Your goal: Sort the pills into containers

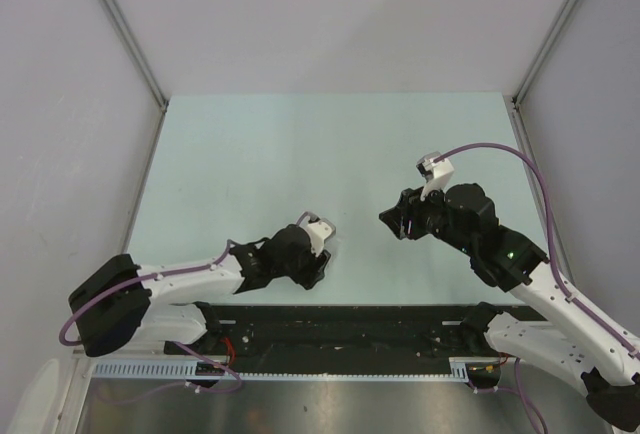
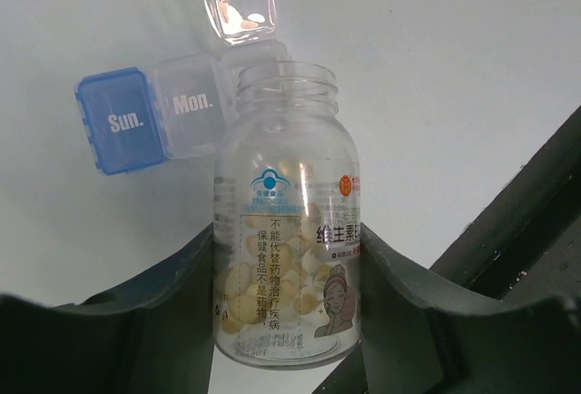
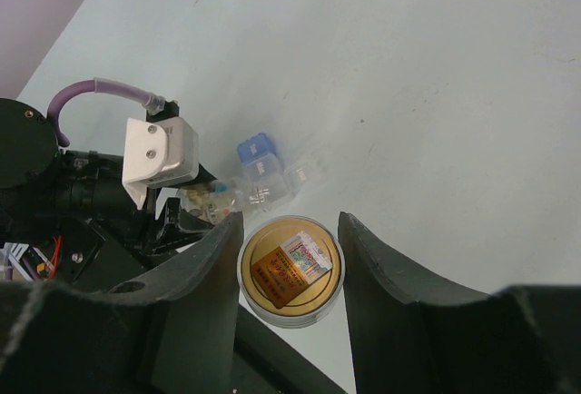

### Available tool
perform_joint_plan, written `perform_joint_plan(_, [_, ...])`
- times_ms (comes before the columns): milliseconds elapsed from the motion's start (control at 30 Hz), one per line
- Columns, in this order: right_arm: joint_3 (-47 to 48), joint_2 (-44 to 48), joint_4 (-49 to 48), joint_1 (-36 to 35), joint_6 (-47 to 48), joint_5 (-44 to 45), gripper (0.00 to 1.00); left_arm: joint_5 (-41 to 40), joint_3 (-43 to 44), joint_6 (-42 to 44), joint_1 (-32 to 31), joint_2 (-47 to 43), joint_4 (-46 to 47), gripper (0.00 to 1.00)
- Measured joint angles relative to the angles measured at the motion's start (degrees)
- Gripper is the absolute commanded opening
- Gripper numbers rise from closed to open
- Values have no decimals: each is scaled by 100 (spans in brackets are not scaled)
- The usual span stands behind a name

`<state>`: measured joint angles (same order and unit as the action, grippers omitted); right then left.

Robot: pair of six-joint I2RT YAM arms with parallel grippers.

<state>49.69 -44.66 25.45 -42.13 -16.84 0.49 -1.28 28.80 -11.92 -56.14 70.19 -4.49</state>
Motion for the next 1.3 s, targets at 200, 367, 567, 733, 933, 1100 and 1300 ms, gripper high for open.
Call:
perform_joint_plan(200, [0, 0, -2, 7, -2, -70, 0, 0, 181, 2, 0, 44, -216, 0])
perform_joint_plan(367, [-2, 0, 0, 17, -2, -96, 0, -2, 323, 0, 0, 44, -365, 0])
perform_joint_plan(567, [-9, 4, 0, 26, -2, -98, 0, 0, 367, -2, 9, 44, -538, 0])
perform_joint_plan(733, [-9, 13, 0, 26, -2, -101, 0, 2, 367, -2, 72, -17, -638, 0])
perform_joint_plan(933, [-9, 39, 2, 26, -2, -101, 0, 98, 367, -4, 122, -72, -693, 0])
perform_joint_plan(1100, [-9, 55, 2, 26, -2, -98, 0, 160, 367, -4, 138, -70, -732, 0])
perform_joint_plan(1300, [-9, 55, 2, 26, -2, -98, 0, 170, 369, -4, 179, -70, -758, 0])
